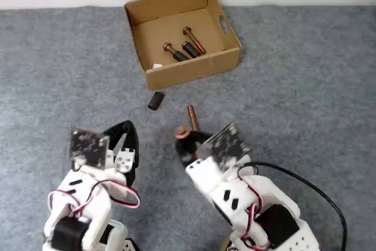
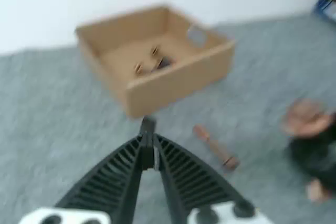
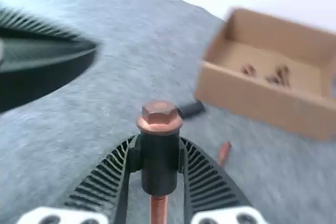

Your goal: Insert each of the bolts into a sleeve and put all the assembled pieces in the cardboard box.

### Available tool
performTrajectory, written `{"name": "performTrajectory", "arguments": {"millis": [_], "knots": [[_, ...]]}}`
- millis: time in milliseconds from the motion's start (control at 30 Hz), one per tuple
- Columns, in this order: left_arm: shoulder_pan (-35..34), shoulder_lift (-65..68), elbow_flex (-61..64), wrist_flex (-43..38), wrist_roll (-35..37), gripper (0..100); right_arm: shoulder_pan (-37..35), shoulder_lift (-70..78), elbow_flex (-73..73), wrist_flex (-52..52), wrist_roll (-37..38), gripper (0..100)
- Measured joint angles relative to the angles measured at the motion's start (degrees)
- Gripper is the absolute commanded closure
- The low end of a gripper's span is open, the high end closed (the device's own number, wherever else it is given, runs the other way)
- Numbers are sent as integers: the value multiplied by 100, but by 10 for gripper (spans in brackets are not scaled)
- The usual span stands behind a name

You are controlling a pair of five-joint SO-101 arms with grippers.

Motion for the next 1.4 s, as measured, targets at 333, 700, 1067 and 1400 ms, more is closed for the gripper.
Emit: {"name": "performTrajectory", "arguments": {"millis": [333, 700, 1067, 1400], "knots": [[-290, 70, 1574, 0, -123, 996, 1442, 1591, -1134, 9, -352, 991], [-1196, 53, 2321, 0, -158, 996, 1697, 5486, -4510, 9, -352, 991], [-1196, 62, 2374, 0, -158, 995, 1741, 9257, -7771, -1178, -352, 991], [-1231, 62, 2374, 0, -176, 995, 1741, 12246, -10145, -1275, -79, 991]]}}
